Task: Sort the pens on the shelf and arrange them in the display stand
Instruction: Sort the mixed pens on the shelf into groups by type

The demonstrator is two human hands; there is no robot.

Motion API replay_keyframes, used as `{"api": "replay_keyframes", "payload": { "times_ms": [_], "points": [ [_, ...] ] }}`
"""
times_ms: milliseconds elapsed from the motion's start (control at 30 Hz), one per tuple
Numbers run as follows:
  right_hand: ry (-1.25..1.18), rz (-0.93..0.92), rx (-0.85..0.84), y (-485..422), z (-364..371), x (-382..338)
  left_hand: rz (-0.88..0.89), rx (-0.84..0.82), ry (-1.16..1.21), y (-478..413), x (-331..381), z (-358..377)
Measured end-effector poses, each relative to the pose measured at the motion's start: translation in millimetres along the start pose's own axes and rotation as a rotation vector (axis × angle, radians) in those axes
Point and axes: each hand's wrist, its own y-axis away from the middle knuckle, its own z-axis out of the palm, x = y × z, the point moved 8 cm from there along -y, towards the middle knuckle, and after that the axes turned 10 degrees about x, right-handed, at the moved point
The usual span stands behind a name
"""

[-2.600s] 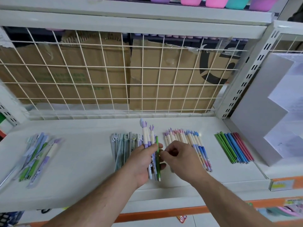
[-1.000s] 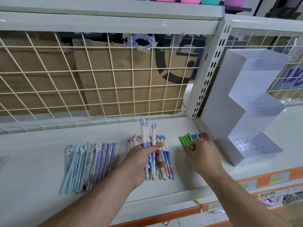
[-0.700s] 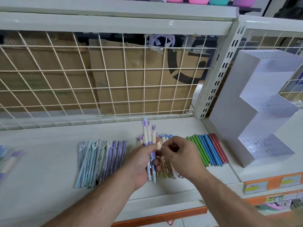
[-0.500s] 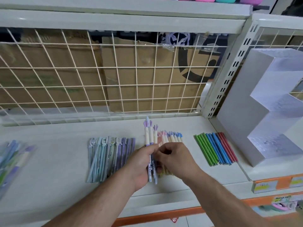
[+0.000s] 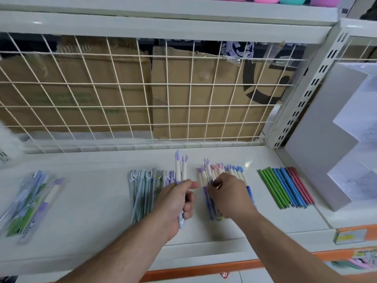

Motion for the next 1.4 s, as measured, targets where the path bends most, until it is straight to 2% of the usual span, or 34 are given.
{"api": "replay_keyframes", "payload": {
  "times_ms": [133,367,533,667,767,900,1100,1400],
  "points": [
    [0.132,-0.045,0.017,-0.1,8.6,-3.0,-0.025,-0.009,0.005,-3.2,1.1,-4.7],
    [0.205,-0.078,0.020,0.5,6.5,-9.8,-0.040,-0.018,0.049,-4.7,0.7,-3.7],
    [-0.087,-0.058,0.072,8.9,-2.5,-18.5,-0.012,-0.011,0.055,-3.0,4.7,-1.8],
    [-0.341,-0.004,-0.068,21.5,5.2,-28.3,-0.019,-0.040,0.078,0.1,4.1,4.5],
    [-0.414,0.032,-0.181,28.5,15.1,-30.3,-0.027,-0.088,0.100,2.2,2.6,10.2],
    [-0.444,0.063,-0.186,30.4,15.4,-28.9,0.001,-0.094,0.080,0.4,0.7,10.8],
    [-0.151,0.061,0.022,8.2,-5.0,-6.5,0.038,0.029,0.045,-9.4,1.1,-3.8],
    [0.216,-0.062,0.022,1.3,7.4,-4.3,-0.011,0.073,0.015,-5.1,0.1,-10.6]
  ]
}}
